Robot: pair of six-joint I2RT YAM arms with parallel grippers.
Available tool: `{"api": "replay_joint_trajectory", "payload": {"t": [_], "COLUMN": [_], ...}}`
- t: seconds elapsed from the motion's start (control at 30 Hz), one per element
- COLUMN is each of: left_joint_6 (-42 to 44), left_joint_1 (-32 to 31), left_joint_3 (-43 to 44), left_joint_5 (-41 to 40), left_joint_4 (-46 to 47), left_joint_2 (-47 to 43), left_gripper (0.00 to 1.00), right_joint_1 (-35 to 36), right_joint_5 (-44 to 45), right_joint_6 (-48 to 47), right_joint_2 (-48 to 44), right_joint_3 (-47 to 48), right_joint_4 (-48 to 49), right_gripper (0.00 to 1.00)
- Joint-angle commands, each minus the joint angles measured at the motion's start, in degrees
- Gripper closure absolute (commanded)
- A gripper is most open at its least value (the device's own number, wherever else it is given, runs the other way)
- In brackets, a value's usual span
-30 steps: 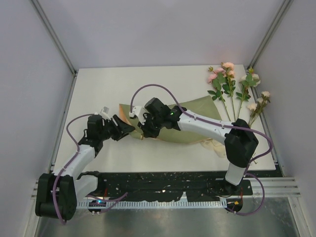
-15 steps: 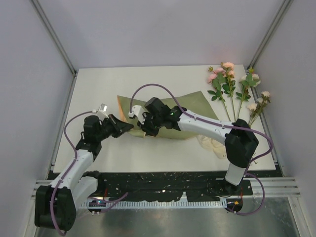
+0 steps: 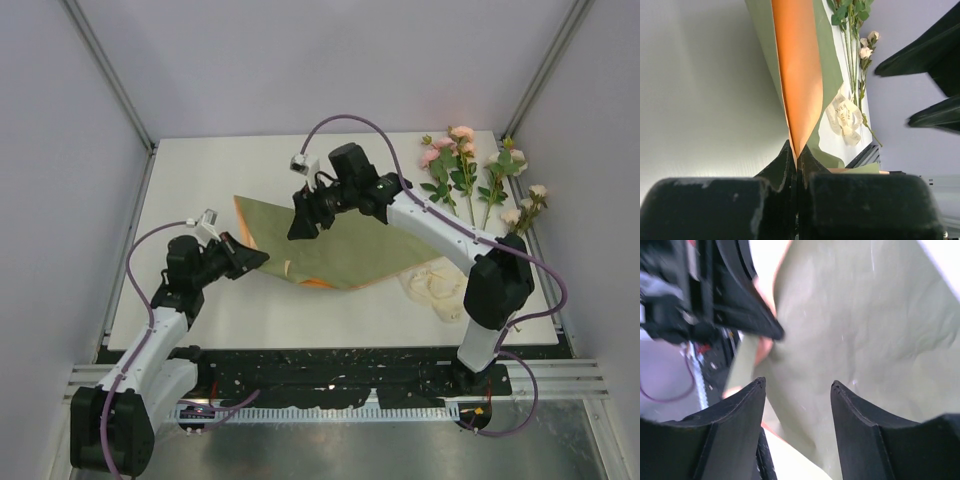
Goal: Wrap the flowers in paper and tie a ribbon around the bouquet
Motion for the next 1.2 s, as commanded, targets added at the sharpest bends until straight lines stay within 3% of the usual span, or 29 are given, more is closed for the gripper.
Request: {"api": "replay_joint_trajectory", "payload": {"t": [0.0,0.27,0.57,0.7,1.17], "left_joint_6": [2.6,4.1,4.4,4.5,3.9], "left_joint_1": [-0.5,-1.4,-1.7,-1.9,-1.9], "left_joint_3": [1.4,2.1,2.3,2.1,1.8], "left_joint_5": [0.9,-0.1,-0.3,-0.4,-0.4], "left_joint_4": [0.7,-0.4,-0.4,-0.5,0.3], "left_joint_2": [-0.8,-1.4,-1.6,-1.7,-1.3], "left_gripper": [1.0,1.0,1.0,1.0,1.0], "right_joint_1": [2.0,8.8,12.3,12.3,8.0], "right_joint_5": [-2.8,7.3,17.8,19.4,12.2], "right_joint_6": [14.3,11.8,8.5,9.5,18.1], "right_joint_2": [-0.3,7.4,11.9,11.9,7.8], "right_joint_3": [6.6,16.2,17.9,17.1,14.6], "right_joint_4": [8.4,2.2,-0.8,0.1,8.1], "right_gripper": [0.41,0.44,0.49,0.54,0.54]}}
